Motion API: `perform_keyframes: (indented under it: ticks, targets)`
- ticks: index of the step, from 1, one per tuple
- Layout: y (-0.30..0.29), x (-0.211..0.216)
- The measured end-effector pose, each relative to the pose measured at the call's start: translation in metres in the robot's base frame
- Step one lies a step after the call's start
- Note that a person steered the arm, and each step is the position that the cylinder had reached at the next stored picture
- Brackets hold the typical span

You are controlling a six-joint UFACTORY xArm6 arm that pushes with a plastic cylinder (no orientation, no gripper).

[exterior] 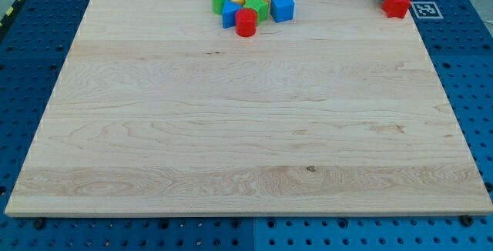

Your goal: Move the red star to the bottom right

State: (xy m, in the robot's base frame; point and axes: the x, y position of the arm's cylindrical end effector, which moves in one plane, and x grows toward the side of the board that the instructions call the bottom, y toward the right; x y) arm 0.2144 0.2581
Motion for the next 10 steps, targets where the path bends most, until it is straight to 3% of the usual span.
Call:
perform_keyframes:
  ticks: [2, 4, 10]
  targets:
    - [-0.002, -0.022]
    - [0.071, -0.019]
    - [-0.017, 0.041]
